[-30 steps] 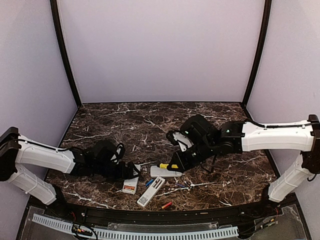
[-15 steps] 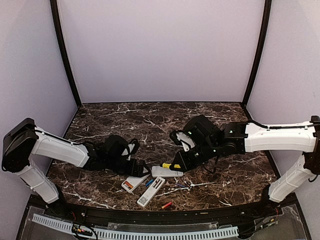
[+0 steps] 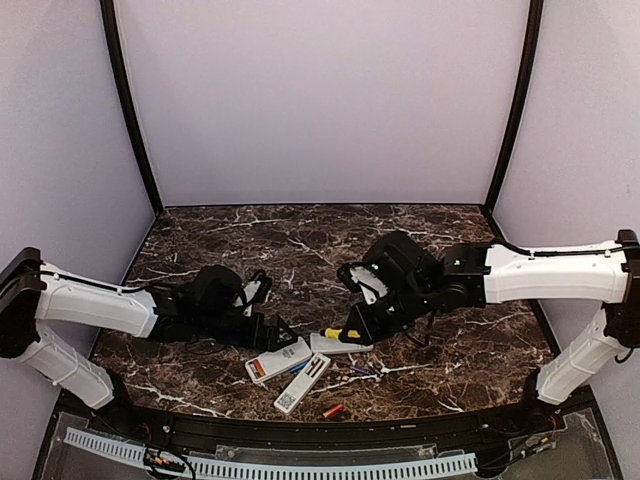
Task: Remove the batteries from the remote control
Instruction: Adjust the remote control without the battery cover at the center of the board, then hold the remote control without the battery cover at the center of the board.
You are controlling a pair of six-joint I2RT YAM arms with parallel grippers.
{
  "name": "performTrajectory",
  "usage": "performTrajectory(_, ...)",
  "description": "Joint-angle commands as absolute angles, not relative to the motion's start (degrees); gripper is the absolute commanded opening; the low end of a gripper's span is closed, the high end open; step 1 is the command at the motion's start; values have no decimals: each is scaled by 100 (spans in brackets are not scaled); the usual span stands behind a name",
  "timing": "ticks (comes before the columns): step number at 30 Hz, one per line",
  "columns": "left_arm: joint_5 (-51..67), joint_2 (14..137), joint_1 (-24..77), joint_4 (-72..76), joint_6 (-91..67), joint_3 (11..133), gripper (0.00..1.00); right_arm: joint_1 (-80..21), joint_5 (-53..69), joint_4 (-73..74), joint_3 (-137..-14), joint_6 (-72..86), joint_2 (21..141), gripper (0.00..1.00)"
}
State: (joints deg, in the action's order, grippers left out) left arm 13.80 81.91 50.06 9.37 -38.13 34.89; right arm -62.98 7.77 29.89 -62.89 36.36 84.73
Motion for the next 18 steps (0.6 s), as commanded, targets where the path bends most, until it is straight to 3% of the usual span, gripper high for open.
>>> performTrajectory(1,448,7249,5036,-215,-4483,3281,93,-6321,957,2905,-6505,3492,8686,0)
performTrajectory(4,527,6881,5030,-486,-5068,2986,86,-6448,1024,2866,-6683,3449,8908,0)
performTrajectory(11,814,6442,5029,-579,-5790,2303,51,-6844,1214,2780,-7284,3347,9685,0)
performTrajectory(18,899,6222,5024,-255,-6117,1894,46,-7147,1152,2985,-7816,3265,10270,0)
